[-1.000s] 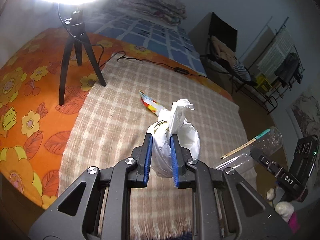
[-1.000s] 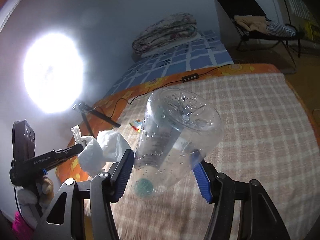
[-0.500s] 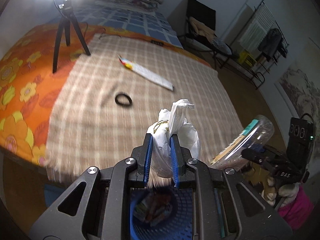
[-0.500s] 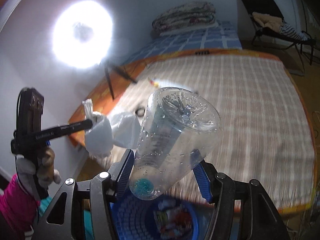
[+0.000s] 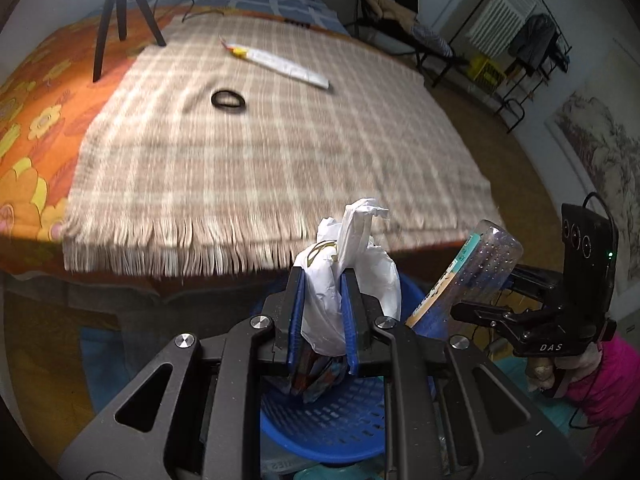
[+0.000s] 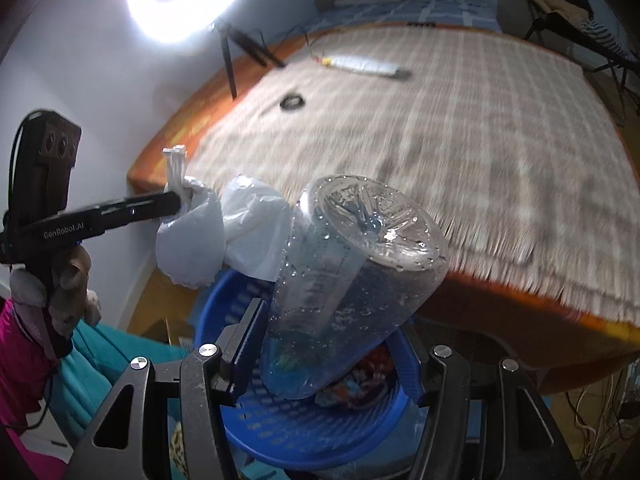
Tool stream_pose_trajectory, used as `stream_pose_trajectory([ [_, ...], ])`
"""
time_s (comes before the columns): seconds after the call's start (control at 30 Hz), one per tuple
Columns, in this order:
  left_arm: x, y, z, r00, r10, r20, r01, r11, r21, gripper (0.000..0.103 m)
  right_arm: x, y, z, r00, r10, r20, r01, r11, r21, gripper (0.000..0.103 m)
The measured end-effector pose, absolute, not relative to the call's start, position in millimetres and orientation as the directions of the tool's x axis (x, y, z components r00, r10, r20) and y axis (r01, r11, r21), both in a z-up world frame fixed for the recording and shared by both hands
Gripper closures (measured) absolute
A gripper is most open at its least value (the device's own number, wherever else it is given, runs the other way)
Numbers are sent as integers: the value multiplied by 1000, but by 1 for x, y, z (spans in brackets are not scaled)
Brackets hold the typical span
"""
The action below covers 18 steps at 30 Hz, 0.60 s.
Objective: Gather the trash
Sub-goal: 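Carry the bag with the left gripper while the right gripper carries the bottle to the basket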
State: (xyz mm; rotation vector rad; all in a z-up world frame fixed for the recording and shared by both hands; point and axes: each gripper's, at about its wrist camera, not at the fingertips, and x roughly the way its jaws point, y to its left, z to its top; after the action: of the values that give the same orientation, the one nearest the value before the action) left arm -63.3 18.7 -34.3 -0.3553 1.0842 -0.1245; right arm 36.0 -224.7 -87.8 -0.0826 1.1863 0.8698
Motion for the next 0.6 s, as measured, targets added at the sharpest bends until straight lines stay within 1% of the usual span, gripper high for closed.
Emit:
stream_pose_trajectory([
  [0.27, -73, -3, -72, 367, -263, -893, -37, 954, -296, 87, 15, -216, -120, 24, 493, -870, -642, 674, 364, 42],
  [0.6, -81, -23, -99, 294, -247, -924, -8, 965, -261, 87, 3, -209, -147, -16, 441, -898, -655, 674, 343, 42],
])
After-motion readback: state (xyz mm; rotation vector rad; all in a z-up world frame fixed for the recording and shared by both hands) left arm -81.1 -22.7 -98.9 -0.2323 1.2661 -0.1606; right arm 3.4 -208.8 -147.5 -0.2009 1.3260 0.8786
